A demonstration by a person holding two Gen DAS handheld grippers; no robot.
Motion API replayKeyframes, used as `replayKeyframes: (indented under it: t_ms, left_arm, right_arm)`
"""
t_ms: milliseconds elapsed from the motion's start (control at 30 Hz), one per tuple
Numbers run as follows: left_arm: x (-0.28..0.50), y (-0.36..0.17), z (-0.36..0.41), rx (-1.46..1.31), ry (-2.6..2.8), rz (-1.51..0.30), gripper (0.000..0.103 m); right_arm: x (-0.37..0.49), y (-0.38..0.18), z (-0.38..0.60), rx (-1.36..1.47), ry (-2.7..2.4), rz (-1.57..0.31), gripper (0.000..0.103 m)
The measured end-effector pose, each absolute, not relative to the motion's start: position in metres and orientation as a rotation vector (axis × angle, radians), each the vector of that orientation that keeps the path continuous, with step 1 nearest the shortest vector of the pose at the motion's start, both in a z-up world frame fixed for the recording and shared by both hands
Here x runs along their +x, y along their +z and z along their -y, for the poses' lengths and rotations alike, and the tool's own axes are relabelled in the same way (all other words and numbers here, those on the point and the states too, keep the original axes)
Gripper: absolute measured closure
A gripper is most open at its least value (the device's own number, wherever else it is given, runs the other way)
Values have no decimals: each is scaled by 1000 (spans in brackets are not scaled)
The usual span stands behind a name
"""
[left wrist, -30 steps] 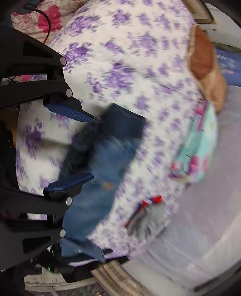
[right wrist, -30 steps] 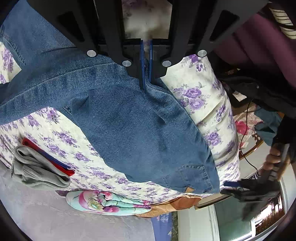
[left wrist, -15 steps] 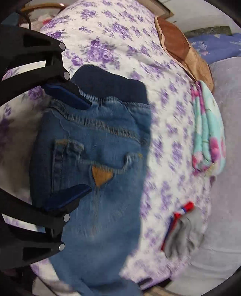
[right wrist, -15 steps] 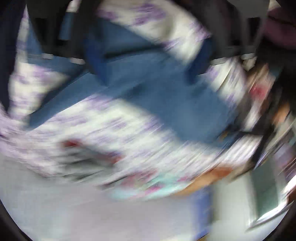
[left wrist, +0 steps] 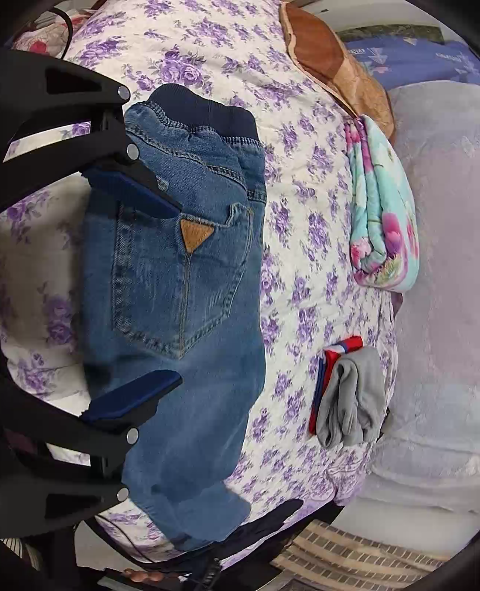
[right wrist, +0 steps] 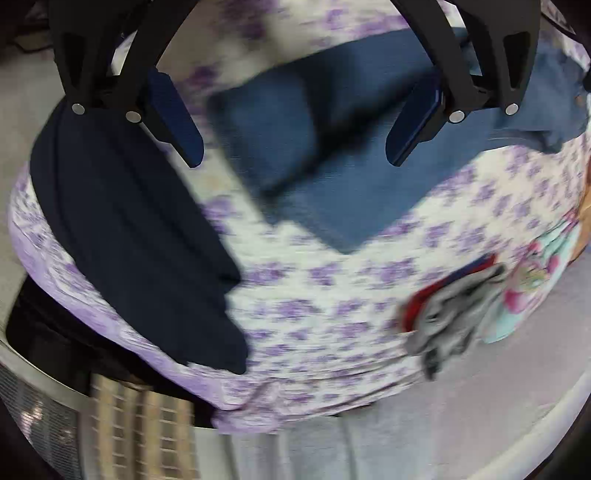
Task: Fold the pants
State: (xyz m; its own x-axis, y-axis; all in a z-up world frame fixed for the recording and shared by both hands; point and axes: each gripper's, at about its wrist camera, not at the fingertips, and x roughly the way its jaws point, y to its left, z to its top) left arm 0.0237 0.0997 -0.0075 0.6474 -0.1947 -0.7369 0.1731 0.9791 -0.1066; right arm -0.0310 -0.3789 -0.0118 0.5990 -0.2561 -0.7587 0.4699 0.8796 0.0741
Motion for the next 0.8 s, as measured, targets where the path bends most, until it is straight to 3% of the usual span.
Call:
replayKeyframes:
  t_ms: [133,167,200,267,367,467,533,633,667,733,767,800]
  left_arm:
    - [34,-13,-101,-27,-188,-852,21]
    - [36,-16,-101,-29,-181,-856,21]
    - [37,-17,-102,-29,-176,-859,21]
    - [39,-22,-105,-27,-144,-864,21]
    - [40,-27,-109,-54,-132,-869,21]
    - [37,-31,-102,-24,-118,-855,21]
    - [37,-38,-96,6,-102,-851,20]
    - [35,-46,-91,45,-98,-849,17]
    - [34,-47,-90,62,-99,-843,17]
    - [34,-46,-90,67,-105,-845,17]
    - [34,-44,-91,62,-109,-848,17]
    - [32,-41,-92,60,-112,-851,17]
  right_arm:
    - [-2,-20,388,259,-312,-829,3]
    - [16,-26,389,236,-292,-885,23]
    - [32,-35,388,237,-255,-968,89]
    - [48,-28,381,194,-219,-992,90]
    - [19,39,375,165,-167,-748,90]
    - [-32,72,381,166,-185,-601,90]
    - [-57,57,394,182,-218,-603,90]
    - [-58,-22,409,201,-270,-855,87]
    - [-61,-49,411,195,-281,-919,78]
    - [-72,-50,411,163,-291,-869,61]
    - [-75,-40,412,142,-322,-856,42]
    - [-78,-30,414,140,-341,-832,35]
